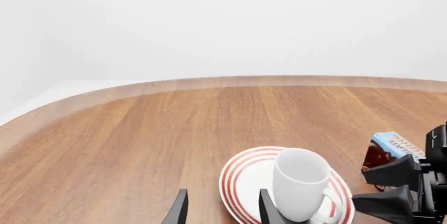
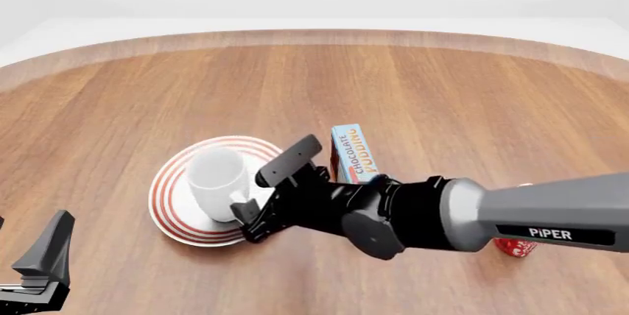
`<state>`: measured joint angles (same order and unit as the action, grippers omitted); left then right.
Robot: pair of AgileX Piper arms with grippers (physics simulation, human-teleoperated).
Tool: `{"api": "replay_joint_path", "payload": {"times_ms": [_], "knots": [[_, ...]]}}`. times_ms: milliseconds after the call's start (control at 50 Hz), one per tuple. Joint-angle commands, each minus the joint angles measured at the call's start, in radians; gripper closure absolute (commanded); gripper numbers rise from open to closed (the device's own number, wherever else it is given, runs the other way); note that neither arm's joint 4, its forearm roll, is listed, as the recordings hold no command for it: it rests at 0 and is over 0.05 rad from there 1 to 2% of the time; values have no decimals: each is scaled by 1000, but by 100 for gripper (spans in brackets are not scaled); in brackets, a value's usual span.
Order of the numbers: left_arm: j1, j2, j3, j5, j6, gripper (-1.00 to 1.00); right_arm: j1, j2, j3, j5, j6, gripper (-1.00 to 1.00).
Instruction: Pick up the white mug and put it on the plate, and put the chocolate pudding to the right of the plate.
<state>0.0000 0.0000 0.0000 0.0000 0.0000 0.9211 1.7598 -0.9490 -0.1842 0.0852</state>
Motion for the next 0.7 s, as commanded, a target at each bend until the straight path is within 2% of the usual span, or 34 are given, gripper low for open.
{"api": "replay_joint_path", "payload": {"times_ms": [20,700], "knots": [[0,0,0,0,0,-100,5,-50,44,-12,-11,-100],[0,0,0,0,0,-100,-10,-213,209,-66,-13,-100]]}}
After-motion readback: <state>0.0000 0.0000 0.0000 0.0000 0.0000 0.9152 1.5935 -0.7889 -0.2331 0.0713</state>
